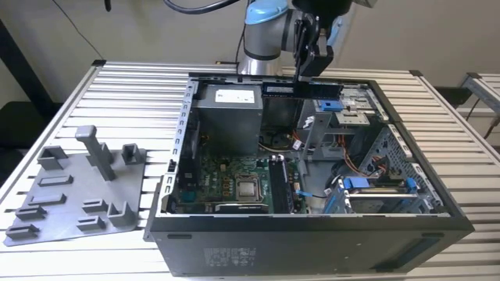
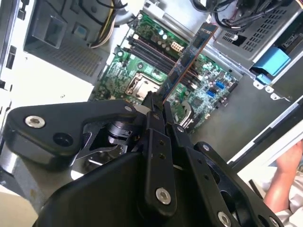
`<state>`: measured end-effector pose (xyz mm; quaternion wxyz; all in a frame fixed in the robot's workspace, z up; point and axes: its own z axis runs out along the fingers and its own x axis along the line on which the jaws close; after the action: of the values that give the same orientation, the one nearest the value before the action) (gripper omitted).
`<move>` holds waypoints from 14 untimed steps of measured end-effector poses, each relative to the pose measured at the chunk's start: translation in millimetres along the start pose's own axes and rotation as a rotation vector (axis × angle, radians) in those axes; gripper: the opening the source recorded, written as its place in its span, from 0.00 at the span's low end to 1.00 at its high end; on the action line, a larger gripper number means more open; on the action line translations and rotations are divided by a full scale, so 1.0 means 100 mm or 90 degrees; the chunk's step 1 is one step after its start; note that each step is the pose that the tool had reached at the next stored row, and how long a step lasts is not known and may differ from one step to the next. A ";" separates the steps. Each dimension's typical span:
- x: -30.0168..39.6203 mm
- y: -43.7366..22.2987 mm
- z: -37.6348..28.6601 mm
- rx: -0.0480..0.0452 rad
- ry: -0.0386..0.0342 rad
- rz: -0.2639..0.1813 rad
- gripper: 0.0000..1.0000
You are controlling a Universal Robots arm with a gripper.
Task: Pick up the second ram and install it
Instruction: 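Pick up the second ram and move it above second insertion slot, then insert the second ram into the second slot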
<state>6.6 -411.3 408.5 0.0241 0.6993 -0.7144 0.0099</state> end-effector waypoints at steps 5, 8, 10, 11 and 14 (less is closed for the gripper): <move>-0.010 0.000 0.000 0.0003 0.0000 0.000 0.14; -0.011 0.000 0.000 0.0003 0.0000 0.000 0.14; -0.011 0.000 0.000 0.0003 0.0000 0.000 0.14; -0.011 0.000 0.000 0.0003 0.0000 0.000 0.14; -0.011 0.000 0.000 0.0003 0.0000 0.000 0.14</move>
<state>6.6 -410.2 408.4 0.0239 0.6993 -0.7144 0.0101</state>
